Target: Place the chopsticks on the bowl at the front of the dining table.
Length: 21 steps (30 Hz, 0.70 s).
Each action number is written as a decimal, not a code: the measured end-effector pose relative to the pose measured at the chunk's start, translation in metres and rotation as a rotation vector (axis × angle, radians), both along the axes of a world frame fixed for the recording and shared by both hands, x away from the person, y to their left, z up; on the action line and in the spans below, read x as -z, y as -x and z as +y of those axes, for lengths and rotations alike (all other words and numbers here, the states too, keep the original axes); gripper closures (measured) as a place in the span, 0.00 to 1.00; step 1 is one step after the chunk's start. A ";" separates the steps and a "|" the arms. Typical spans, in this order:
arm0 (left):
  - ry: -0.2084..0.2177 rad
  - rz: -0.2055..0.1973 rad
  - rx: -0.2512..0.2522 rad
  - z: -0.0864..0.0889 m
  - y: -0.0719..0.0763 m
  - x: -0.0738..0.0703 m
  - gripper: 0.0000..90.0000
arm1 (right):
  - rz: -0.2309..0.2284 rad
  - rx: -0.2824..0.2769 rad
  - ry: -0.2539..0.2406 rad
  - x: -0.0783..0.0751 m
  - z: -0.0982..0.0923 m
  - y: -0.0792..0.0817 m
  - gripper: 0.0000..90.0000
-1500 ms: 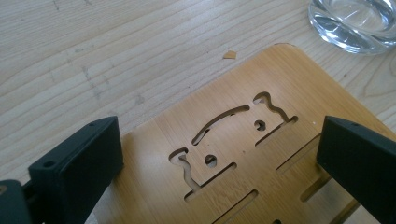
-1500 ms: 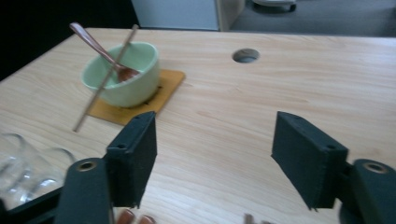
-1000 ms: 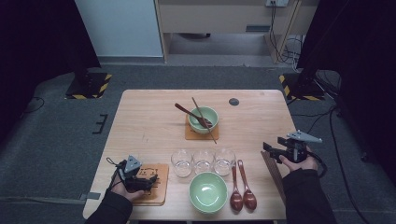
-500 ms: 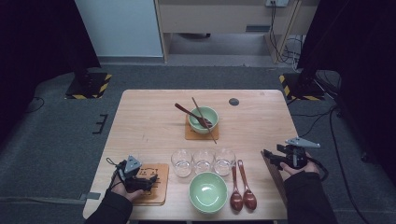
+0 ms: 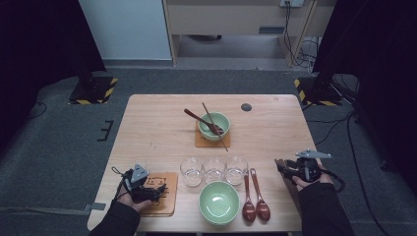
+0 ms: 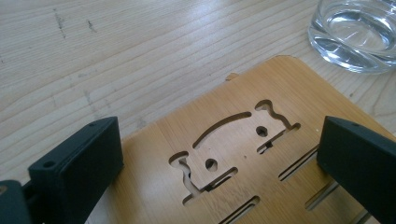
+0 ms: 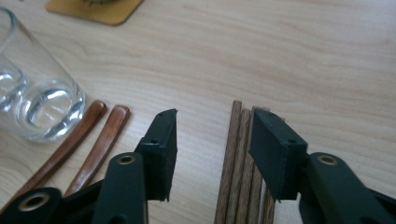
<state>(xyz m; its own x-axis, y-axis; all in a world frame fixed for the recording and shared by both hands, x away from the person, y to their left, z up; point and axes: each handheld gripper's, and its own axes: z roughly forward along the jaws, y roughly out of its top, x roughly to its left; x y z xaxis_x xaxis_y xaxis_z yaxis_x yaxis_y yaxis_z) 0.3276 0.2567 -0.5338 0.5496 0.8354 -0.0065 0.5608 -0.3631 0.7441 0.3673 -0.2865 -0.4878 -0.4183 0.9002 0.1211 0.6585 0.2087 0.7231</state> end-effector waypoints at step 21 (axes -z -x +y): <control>0.008 0.001 0.000 0.001 0.000 0.000 0.00 | 0.134 -0.023 0.061 0.017 0.001 -0.002 0.81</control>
<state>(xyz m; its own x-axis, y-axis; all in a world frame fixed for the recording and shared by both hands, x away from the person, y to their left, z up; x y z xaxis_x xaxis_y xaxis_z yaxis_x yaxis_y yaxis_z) 0.3278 0.2573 -0.5338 0.5495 0.8354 -0.0137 0.5614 -0.3570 0.7466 0.3688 -0.2850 -0.5047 -0.4226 0.8980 0.1227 0.7429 0.2656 0.6145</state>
